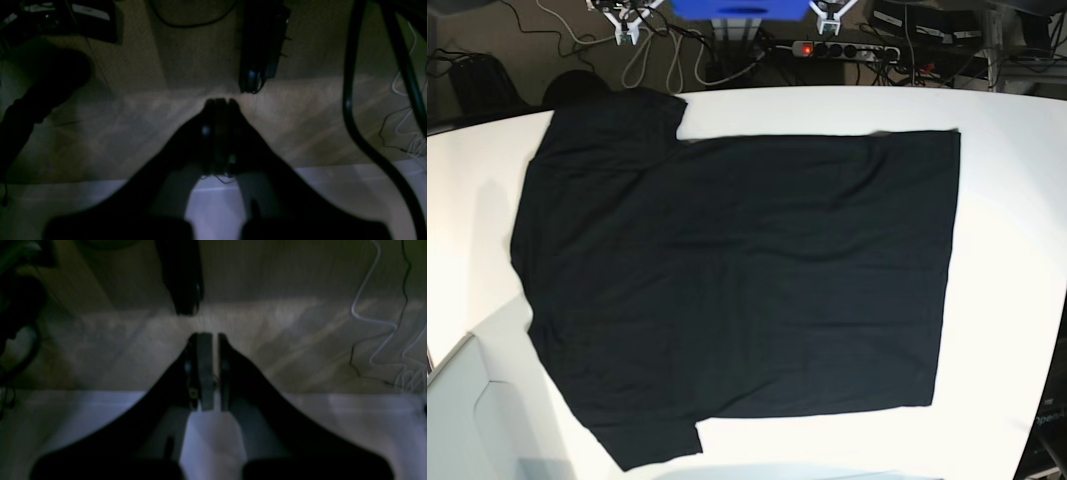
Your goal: Fold the T-shirt properly
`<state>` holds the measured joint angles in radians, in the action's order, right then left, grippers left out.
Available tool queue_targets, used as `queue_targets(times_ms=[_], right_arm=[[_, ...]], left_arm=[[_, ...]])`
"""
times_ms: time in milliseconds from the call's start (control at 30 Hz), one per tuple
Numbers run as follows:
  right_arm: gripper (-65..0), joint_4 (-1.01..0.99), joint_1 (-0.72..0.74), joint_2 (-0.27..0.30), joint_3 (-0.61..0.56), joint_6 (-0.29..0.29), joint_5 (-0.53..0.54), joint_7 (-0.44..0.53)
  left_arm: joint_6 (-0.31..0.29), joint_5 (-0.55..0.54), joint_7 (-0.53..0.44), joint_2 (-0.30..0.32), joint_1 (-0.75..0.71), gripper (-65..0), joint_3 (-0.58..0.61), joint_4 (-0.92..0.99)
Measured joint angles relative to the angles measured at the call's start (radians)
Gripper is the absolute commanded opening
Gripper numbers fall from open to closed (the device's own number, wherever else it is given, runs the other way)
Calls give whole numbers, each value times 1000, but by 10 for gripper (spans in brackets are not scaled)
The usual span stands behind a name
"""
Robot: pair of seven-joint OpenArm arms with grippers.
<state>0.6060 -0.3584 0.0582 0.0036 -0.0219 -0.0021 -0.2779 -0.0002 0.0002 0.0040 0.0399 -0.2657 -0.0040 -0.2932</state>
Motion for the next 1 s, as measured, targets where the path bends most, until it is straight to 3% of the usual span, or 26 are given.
queue_targets(times_ms=[567, 867, 1000], right_arm=[[-650, 24, -19, 6, 0, 2, 0, 7], [-650, 30, -19, 8, 0, 3, 0, 7], [-650, 169, -87, 15, -3, 3, 3, -1]], left_arm=[[0, 1, -3, 5, -7, -650, 0, -12], [0, 1, 0, 5, -127, -650, -2, -229], [0, 2, 6, 13, -185, -650, -2, -320]])
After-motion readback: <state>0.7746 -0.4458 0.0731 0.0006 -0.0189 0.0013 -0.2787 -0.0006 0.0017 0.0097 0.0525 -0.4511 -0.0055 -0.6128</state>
